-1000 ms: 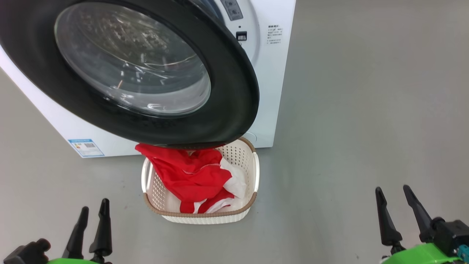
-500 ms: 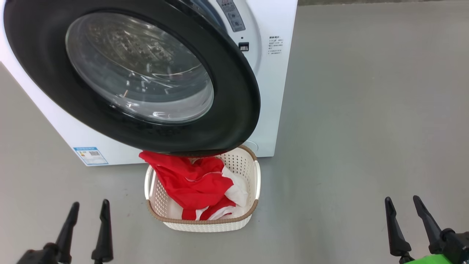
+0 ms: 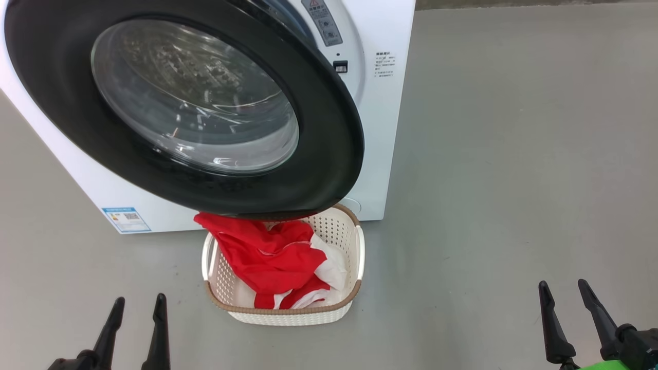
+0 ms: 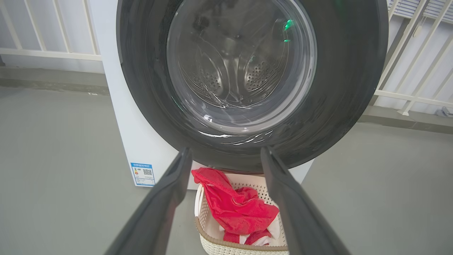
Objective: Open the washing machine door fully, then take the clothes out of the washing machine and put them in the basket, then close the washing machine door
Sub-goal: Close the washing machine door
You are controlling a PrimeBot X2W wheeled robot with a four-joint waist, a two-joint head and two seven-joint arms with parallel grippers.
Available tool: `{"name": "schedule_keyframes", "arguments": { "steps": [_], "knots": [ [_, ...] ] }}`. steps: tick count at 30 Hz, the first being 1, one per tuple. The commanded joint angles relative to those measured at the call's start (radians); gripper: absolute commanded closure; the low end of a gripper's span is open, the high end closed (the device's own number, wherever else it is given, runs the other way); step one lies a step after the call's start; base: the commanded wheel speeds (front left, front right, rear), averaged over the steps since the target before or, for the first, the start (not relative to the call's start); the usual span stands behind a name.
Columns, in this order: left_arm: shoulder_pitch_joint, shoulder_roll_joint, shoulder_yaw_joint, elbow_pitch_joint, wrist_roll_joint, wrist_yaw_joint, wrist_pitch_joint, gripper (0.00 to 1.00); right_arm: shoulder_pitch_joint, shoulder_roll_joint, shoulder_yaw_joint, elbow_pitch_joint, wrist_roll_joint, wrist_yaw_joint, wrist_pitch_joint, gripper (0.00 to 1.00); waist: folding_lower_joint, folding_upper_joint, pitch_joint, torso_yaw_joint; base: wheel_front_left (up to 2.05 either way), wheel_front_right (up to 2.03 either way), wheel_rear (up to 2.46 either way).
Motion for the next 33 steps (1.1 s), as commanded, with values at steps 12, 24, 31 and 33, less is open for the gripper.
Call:
{"name": "schedule_keyframes", "arguments": {
  "steps": [12,24,31,33],
  "knots": [
    [-0.035,0.005,0.009,-0.020,0.011,-0.006,-0.008,0.00,-0.030,-0.013,0.045,-0.025,0.004,0.005,-0.006,0.82,0.0000,0.0000,0.013,0.036,0.00,0.00,0.00],
    [-0.083,-0.017,-0.034,-0.016,-0.015,-0.006,-0.008,0.00,-0.225,-0.061,0.187,-0.009,0.017,0.005,-0.006,1.00,0.0000,0.0000,0.087,0.172,0.00,0.00,0.00],
    [-0.117,-0.019,-0.078,-0.014,-0.073,-0.006,-0.008,0.00,-0.390,-0.105,0.272,0.020,0.024,0.005,-0.006,1.00,0.0000,0.0000,0.155,0.244,0.00,0.00,0.00],
    [-0.128,-0.019,-0.092,-0.015,-0.087,-0.006,-0.008,0.00,-0.436,-0.112,0.284,0.026,0.027,0.005,-0.006,1.00,0.0000,0.0000,0.175,0.261,0.00,0.00,0.00]
  ]
}}
